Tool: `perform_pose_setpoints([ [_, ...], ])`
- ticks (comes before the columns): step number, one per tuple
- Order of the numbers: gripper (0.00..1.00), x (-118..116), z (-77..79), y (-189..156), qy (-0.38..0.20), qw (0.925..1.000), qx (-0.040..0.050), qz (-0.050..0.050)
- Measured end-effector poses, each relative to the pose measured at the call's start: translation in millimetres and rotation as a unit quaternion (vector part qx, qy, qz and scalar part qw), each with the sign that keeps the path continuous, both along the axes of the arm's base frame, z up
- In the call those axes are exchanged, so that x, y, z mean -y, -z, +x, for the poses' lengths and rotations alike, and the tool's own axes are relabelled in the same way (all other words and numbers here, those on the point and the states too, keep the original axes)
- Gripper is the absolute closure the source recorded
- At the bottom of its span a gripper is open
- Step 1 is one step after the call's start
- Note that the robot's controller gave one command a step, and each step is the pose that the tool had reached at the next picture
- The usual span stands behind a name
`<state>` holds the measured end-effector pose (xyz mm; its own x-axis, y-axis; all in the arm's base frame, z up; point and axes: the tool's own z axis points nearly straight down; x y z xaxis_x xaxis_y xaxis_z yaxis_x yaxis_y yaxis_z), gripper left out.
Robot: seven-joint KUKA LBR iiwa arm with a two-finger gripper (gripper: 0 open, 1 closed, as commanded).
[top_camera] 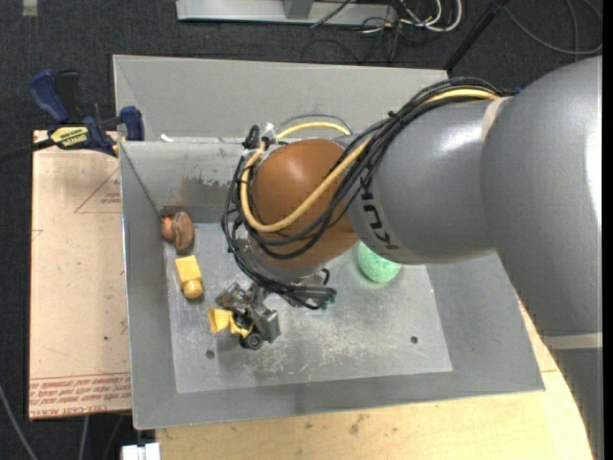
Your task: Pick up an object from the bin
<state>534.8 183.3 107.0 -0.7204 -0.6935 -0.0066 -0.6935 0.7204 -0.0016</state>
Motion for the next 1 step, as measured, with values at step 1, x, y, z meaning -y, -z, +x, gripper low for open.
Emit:
perform_pose_setpoints([
  [1,1.0,0.2,-1.7,-5.9,0.0,1.0,-0.0033,-0.001],
])
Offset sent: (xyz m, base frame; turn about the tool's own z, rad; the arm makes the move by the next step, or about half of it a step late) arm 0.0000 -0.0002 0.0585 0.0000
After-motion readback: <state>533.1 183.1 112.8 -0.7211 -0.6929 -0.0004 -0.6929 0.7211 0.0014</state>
